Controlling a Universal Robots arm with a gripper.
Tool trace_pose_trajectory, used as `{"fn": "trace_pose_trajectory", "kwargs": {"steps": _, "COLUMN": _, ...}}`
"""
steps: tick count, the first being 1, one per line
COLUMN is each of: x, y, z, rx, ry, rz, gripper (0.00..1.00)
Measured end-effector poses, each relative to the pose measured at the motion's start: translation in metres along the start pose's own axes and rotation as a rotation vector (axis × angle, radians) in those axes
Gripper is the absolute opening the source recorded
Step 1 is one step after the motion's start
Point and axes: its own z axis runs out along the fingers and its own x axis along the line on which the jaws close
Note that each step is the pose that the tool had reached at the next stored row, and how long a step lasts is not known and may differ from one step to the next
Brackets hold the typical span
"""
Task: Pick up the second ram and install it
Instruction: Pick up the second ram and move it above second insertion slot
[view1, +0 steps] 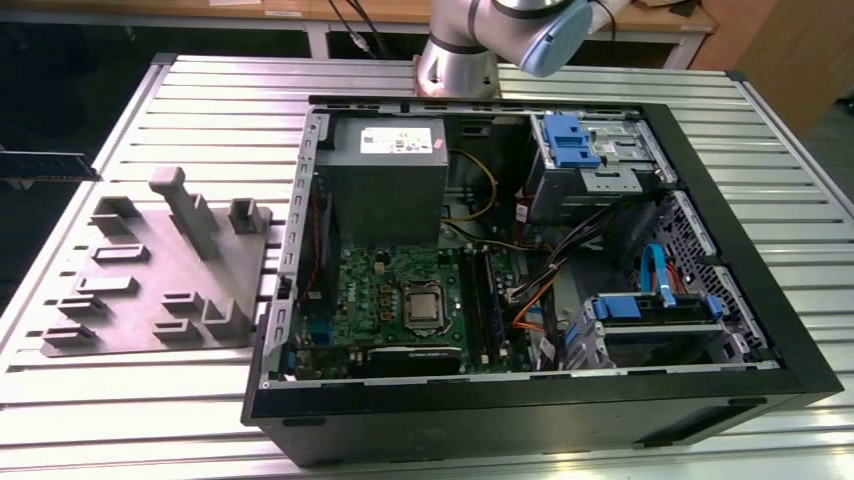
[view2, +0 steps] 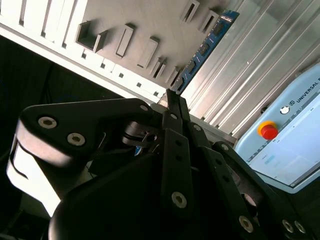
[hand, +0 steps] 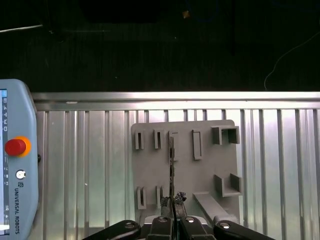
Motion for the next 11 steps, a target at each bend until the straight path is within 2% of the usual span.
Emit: {"fn": "trace_pose_trajectory", "kwargs": {"steps": 11, "x": -0.0005, "y": -0.0188, "z": -0.0007, "rx": 0.0001, "ry": 0.0000, "rz": 0.000, "gripper": 0.12}}
